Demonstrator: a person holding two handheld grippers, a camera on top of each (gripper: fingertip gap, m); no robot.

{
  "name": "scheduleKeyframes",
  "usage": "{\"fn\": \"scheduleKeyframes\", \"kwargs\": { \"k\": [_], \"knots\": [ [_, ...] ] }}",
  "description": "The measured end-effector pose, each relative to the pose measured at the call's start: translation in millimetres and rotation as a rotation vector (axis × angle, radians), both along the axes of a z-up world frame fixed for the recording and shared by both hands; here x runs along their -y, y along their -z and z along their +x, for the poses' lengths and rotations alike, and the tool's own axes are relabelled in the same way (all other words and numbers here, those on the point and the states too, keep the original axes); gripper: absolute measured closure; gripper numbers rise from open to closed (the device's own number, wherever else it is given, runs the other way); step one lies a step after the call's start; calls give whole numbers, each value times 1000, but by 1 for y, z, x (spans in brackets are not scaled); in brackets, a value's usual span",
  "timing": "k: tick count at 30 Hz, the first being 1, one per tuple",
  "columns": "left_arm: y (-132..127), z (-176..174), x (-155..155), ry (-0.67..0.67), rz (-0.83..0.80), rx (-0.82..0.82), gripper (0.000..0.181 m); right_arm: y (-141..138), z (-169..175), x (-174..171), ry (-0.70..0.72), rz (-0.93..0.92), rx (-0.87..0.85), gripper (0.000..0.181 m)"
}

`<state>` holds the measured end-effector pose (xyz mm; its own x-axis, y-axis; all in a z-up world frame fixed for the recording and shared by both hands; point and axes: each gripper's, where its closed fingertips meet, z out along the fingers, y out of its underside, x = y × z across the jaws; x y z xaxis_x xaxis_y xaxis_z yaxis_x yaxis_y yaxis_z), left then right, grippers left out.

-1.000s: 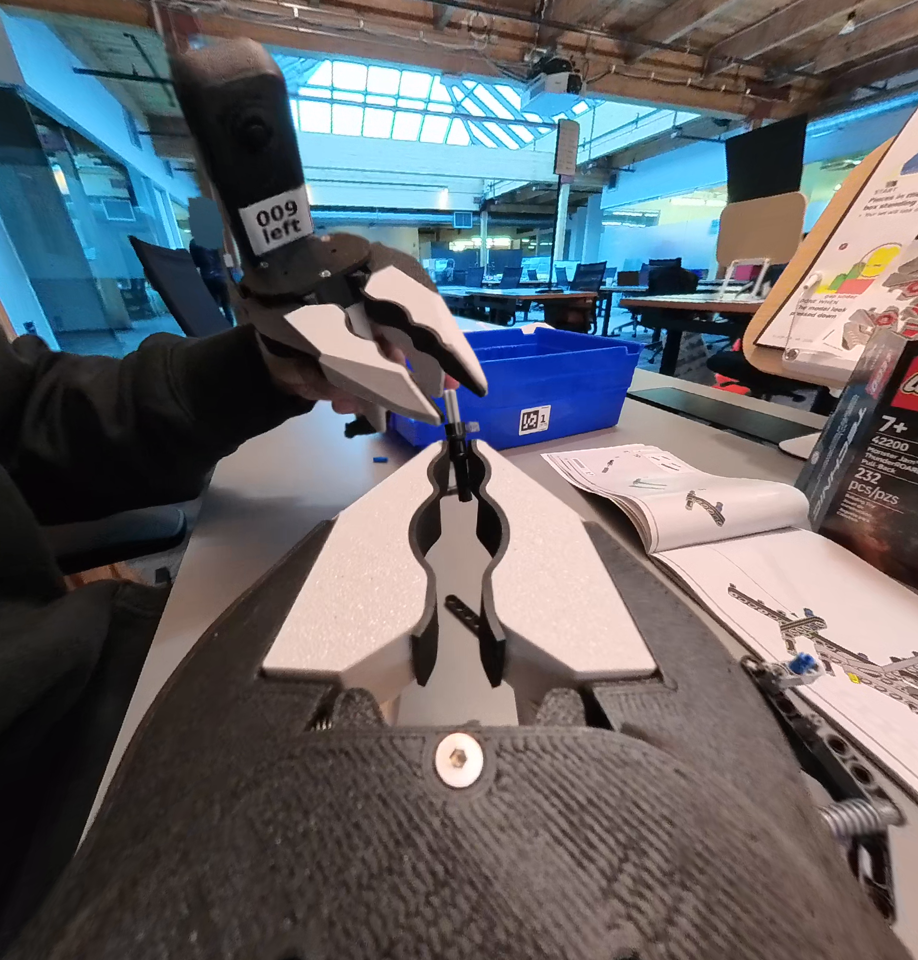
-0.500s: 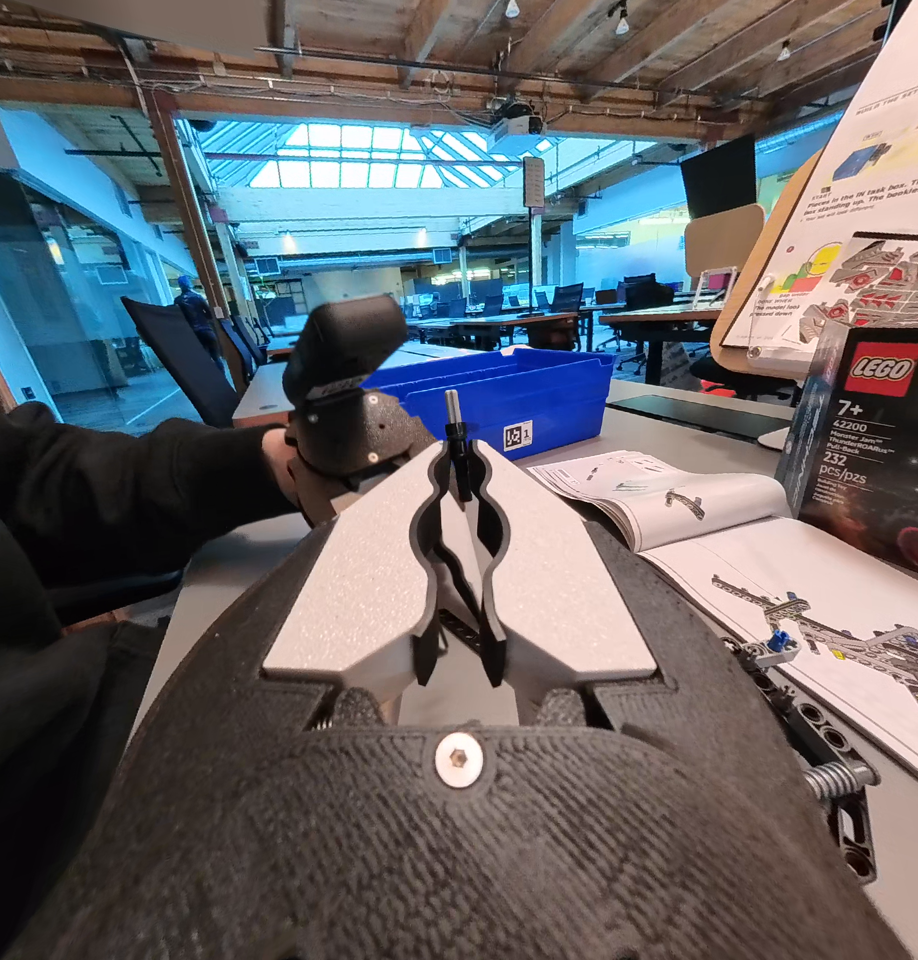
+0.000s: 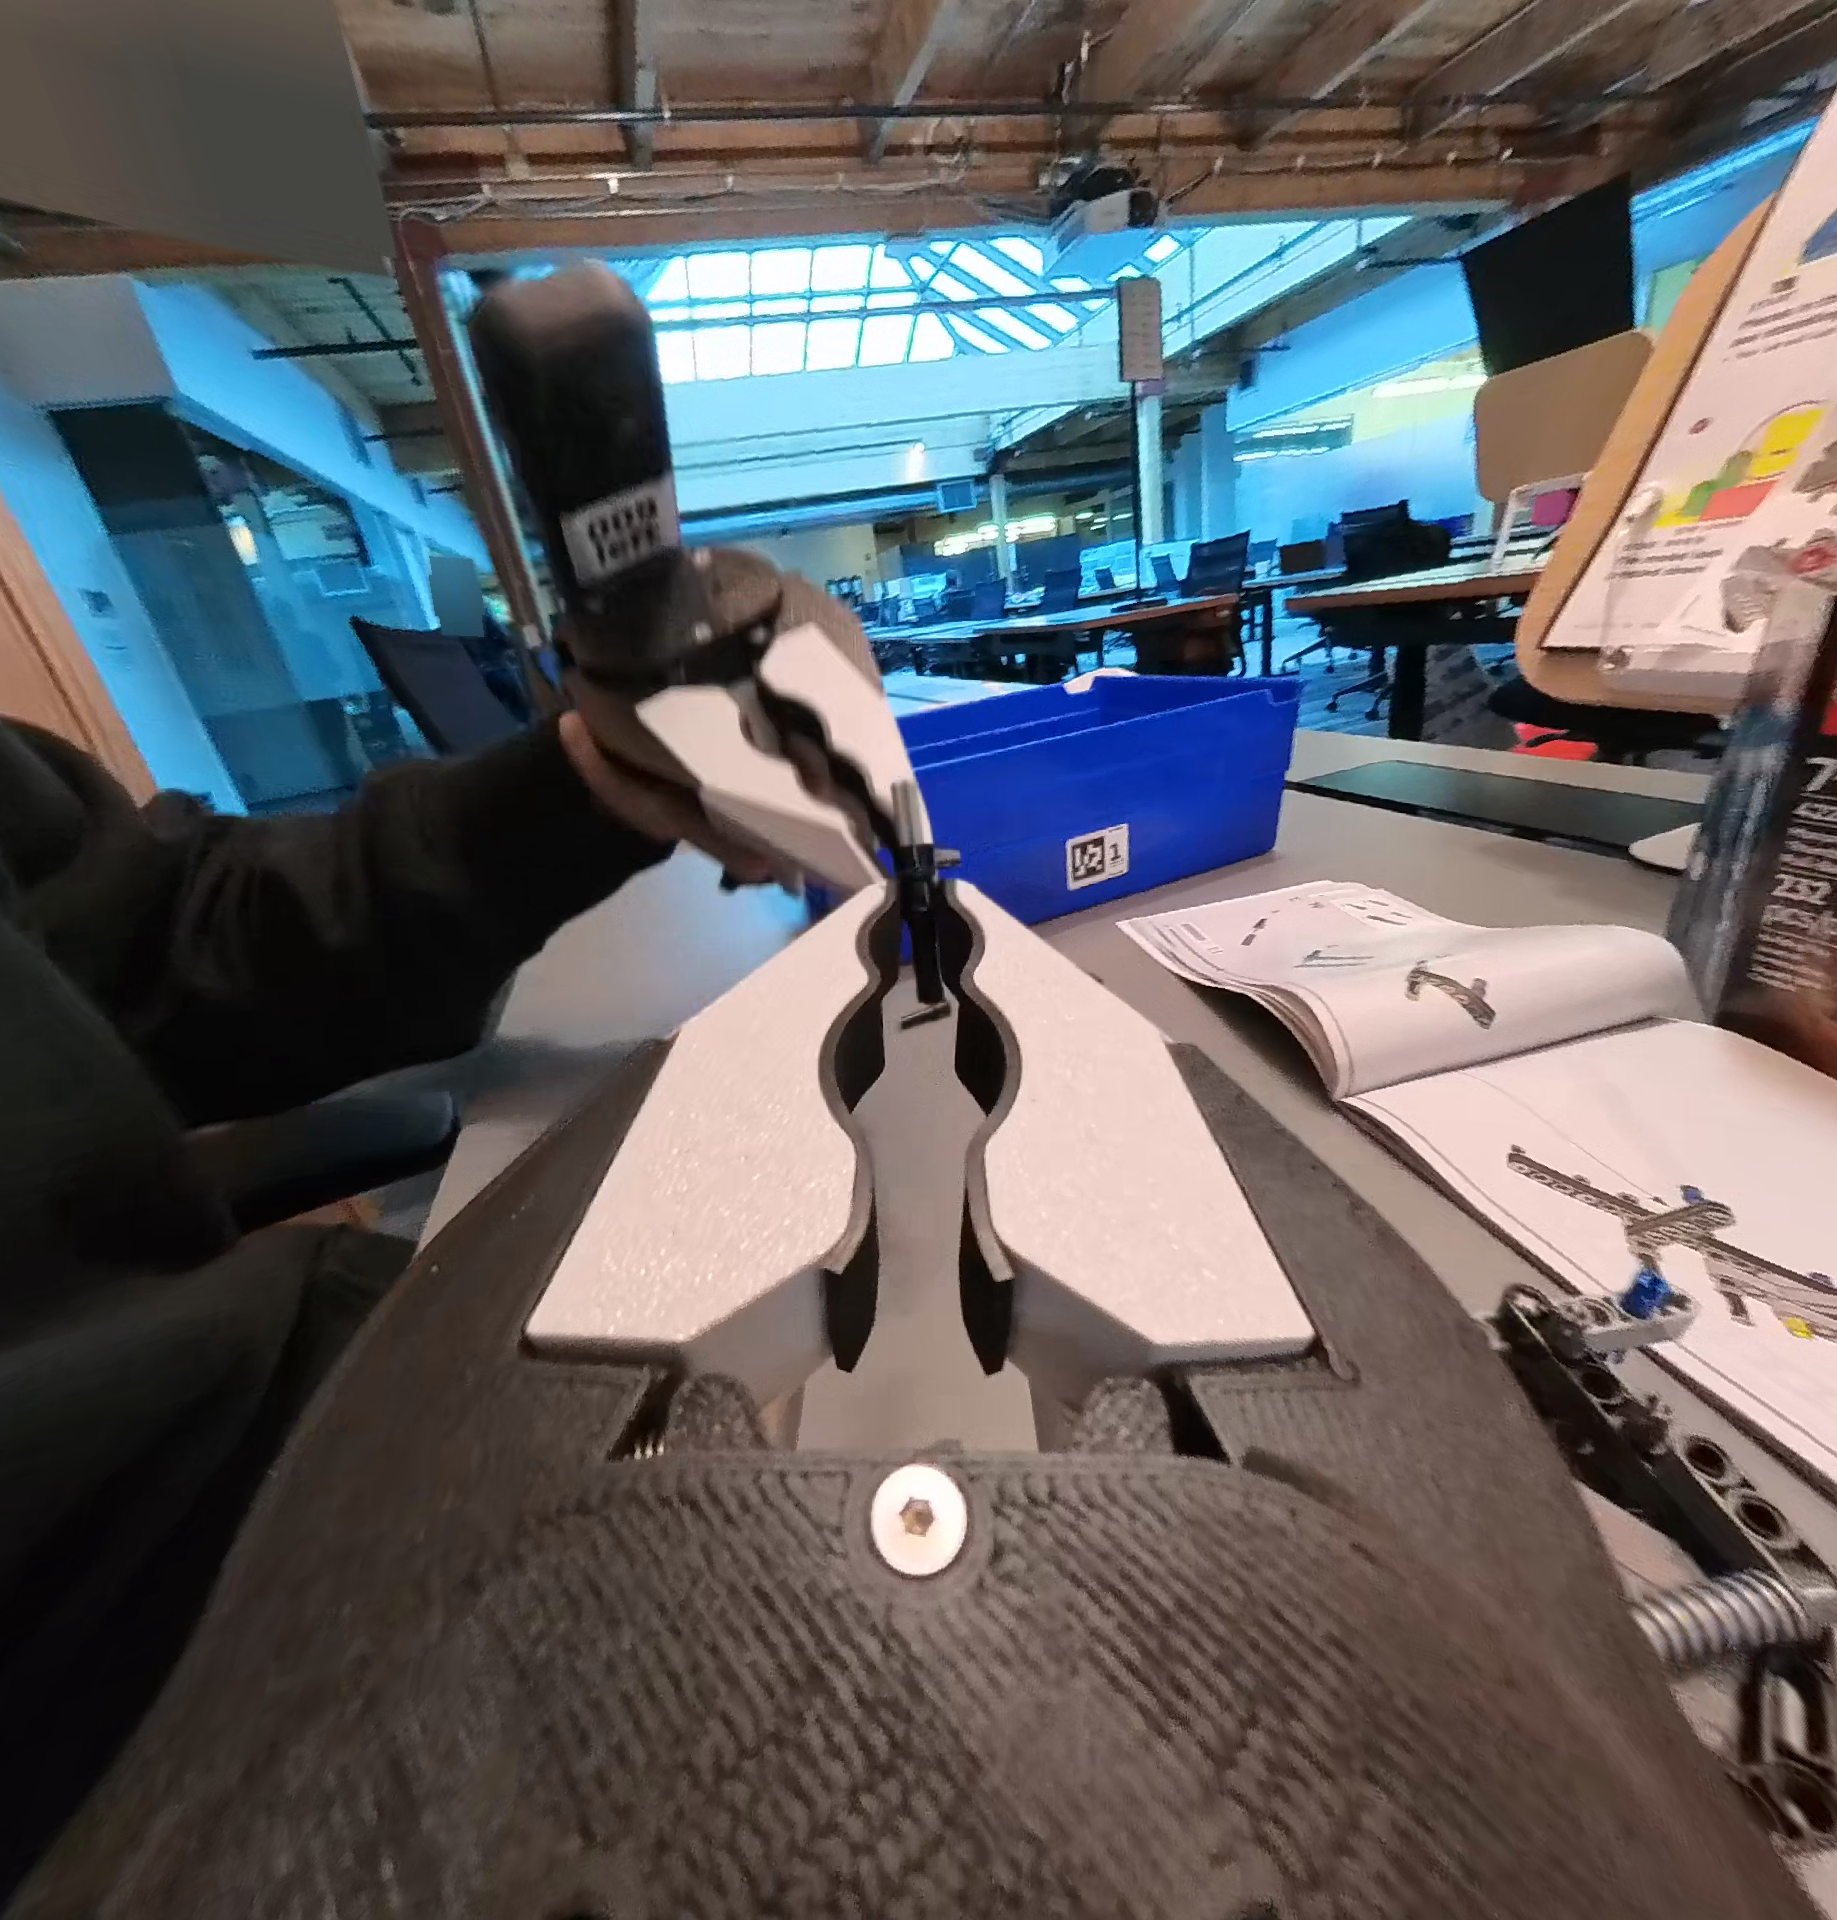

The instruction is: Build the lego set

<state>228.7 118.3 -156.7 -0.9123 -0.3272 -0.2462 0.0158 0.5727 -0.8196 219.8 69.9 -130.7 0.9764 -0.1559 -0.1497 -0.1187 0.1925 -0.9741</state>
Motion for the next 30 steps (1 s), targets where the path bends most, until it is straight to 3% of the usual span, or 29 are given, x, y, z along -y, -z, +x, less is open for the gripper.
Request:
{"fn": "scheduleKeyframes", "kwargs": {
  "k": [3, 8, 30],
  "knots": [
    [-26, -7, 10, 80, 36, 82, 176, 1, -5, -3, -47, -13, 1, 177],
    [-37, -19, 35, 230, 72, 38, 176, 5, -13, -9, -81, -55, 35, 177],
    [-24, -27, 35, 347, 299, -38, 176, 13, -20, -18, -89, -132, 85, 177]
  ]
}}
